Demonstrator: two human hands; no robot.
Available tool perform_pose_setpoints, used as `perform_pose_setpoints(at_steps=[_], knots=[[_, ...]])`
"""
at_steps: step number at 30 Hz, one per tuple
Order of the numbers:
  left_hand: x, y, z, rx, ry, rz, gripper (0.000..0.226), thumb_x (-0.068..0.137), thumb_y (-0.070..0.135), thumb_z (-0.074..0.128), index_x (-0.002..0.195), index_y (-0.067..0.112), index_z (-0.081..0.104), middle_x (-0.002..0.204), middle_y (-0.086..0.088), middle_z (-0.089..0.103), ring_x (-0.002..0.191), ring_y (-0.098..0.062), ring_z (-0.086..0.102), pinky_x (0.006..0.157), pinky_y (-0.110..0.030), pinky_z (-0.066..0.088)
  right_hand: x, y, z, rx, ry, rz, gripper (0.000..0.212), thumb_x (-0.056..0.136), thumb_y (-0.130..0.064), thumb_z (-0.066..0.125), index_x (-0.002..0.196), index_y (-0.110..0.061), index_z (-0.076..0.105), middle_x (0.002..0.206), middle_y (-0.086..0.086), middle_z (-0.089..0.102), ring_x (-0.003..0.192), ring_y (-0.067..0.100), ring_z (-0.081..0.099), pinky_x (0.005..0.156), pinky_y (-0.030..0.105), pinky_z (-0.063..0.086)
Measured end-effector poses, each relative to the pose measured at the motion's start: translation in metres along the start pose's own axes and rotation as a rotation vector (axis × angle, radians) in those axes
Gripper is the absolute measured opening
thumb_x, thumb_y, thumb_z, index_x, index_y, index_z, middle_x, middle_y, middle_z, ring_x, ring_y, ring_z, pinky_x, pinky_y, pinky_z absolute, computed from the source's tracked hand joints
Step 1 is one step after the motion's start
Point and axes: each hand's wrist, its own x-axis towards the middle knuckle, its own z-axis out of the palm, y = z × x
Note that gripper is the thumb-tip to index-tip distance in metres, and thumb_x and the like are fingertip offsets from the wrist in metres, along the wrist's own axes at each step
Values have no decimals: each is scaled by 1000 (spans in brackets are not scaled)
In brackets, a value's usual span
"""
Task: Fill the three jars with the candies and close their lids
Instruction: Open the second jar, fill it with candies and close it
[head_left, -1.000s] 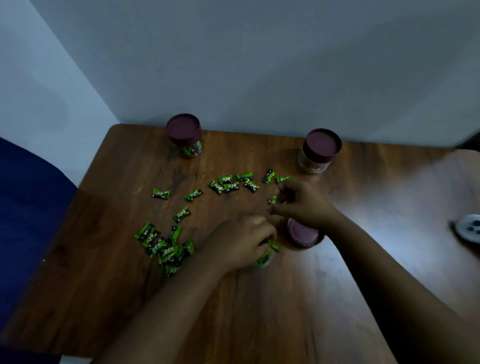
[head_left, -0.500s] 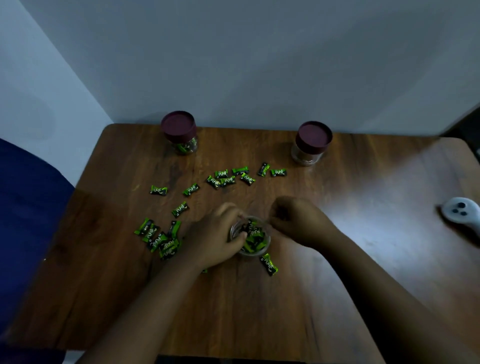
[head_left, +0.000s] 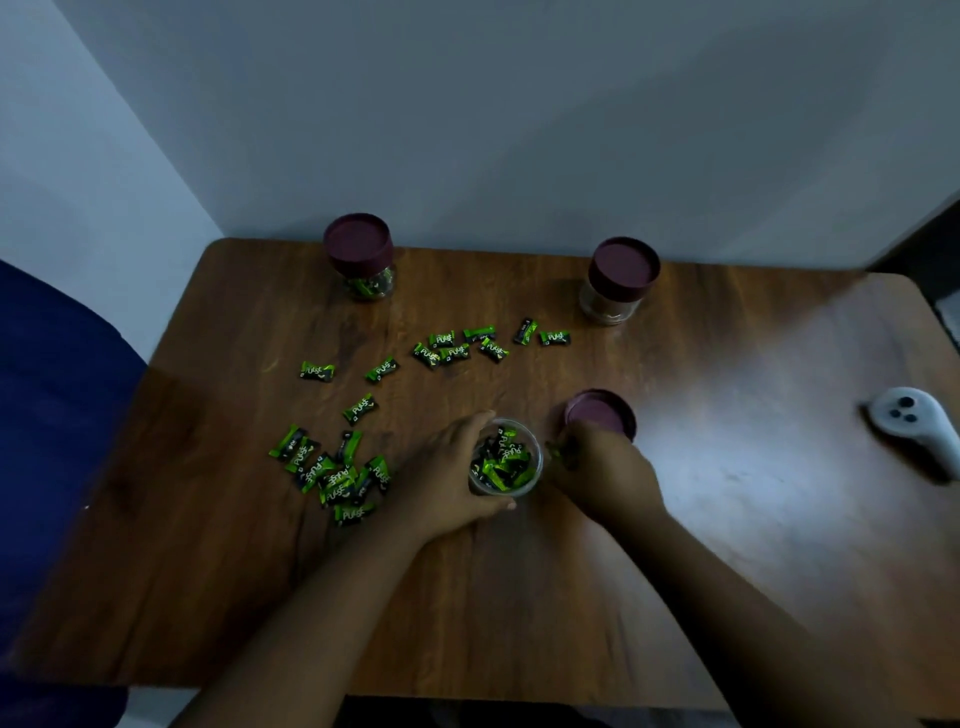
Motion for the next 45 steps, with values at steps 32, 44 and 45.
perform_pose_setpoints(at_steps=[32,44,45], knots=[[15,4,-1,-280,-36,-42,93,54,37,96,137,31,55,129,12,64,115,-7,61,91,-15,46,4,-30,-21,311,-30,-250,67,60,-87,70,93,-37,41,92,-14,56,76,5,56,52,25,43],[14,4,-1,-278,-20,-143,97,54,35,95,138,34,48,131,9,63,118,-13,59,94,-42,55,21,-50,-29,-381,-240,-536,119,62,-53,87,152,-38,10,146,12,36,116,37,56,73,40,56],[15,5,0,-285,-22,-138,97,53,35,95,138,34,49,131,11,63,118,-12,59,95,-42,55,23,-52,-27,-430,-240,-573,118,63,-53,87,152,-36,10,145,13,37,113,37,58,70,39,54]])
